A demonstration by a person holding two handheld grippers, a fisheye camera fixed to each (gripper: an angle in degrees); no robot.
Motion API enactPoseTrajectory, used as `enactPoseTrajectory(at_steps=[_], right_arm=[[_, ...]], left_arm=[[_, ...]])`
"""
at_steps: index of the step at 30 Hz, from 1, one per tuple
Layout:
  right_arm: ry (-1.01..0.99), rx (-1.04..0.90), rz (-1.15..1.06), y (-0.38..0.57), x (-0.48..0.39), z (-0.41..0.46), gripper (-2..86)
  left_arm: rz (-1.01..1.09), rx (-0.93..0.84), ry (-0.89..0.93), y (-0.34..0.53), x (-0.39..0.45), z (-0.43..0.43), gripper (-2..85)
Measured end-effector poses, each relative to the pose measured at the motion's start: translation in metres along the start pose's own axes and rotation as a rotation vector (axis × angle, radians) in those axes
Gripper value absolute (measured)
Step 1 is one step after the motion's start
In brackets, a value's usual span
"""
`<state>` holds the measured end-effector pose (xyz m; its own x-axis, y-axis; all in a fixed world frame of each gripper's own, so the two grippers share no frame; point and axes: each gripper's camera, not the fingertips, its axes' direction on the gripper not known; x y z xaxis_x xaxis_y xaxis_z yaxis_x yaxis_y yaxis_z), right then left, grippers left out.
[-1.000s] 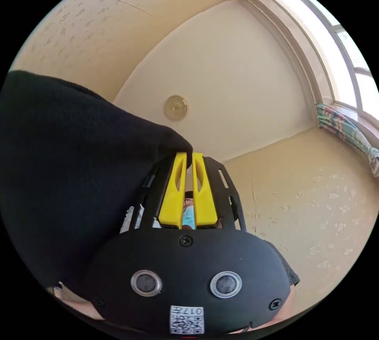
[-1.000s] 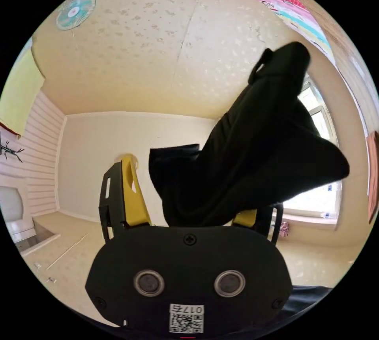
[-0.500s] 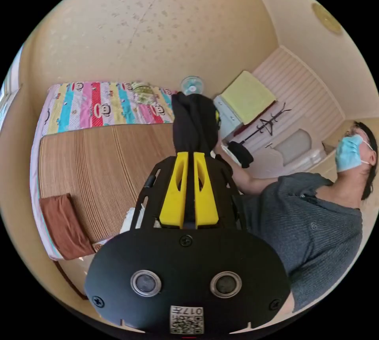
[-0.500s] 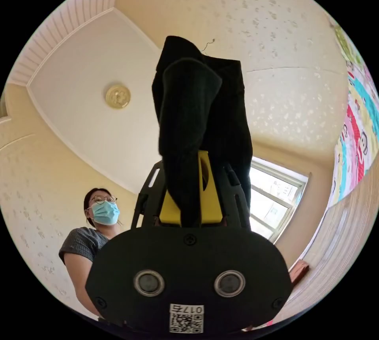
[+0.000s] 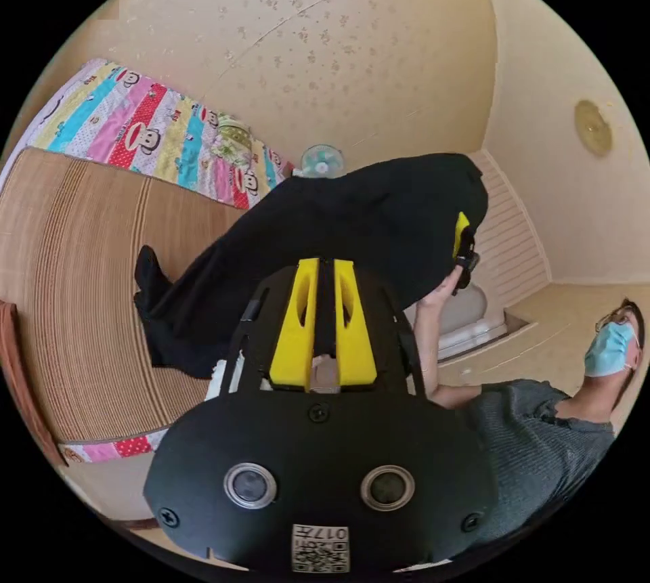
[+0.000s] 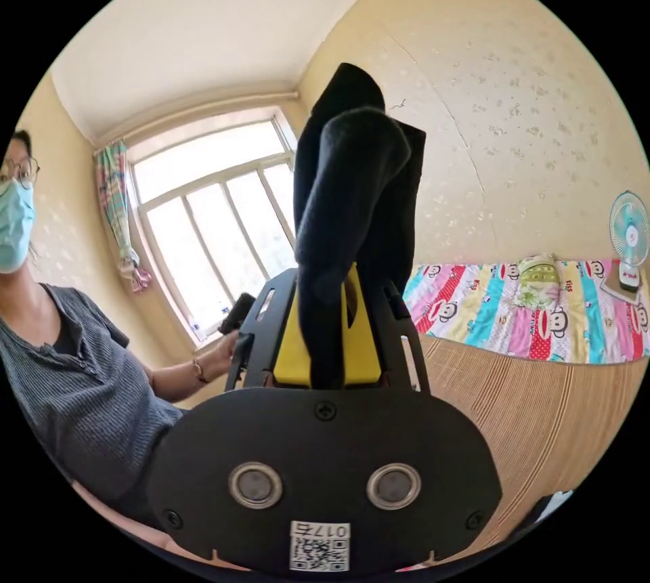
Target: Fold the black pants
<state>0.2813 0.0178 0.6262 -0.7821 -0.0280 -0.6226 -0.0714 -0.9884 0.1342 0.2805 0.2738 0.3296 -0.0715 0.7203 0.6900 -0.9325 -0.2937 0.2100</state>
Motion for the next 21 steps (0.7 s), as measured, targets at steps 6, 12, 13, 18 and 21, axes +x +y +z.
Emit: enactPoseTrajectory(at_steps=[6,12,13,18,21], right_arm=[[0.135,-0.388,-0.094,0.063,-0.088,0.157,4.1],[0.205,-0.583,-0.248,0.113,-0.166,0.24,0.3],[0.196,-0.606,-0.238,0.119,-0.171,0.247,0.3],[0.126,-0.595,-0.146,0.129,-0.173,0.24,2.9],[-0.052,-0.471,-0.022,0.125,-0.157,0.203,5.9]], left_arm=[[0.237,-0.061,-0.168,-0.019,0.111,0.024,16.9],[0.007,-0.048,-0.419,0.01,0.086,0.036,12.8],[0.001,-0.045,-0.403,0.015,0.081,0.034,11.6],[-0.026,-0.063,-0.173,0.043,0.059,0.0,2.1],[-0.002,-0.007,0.005,0.059,0.051,-0.035,0.3]])
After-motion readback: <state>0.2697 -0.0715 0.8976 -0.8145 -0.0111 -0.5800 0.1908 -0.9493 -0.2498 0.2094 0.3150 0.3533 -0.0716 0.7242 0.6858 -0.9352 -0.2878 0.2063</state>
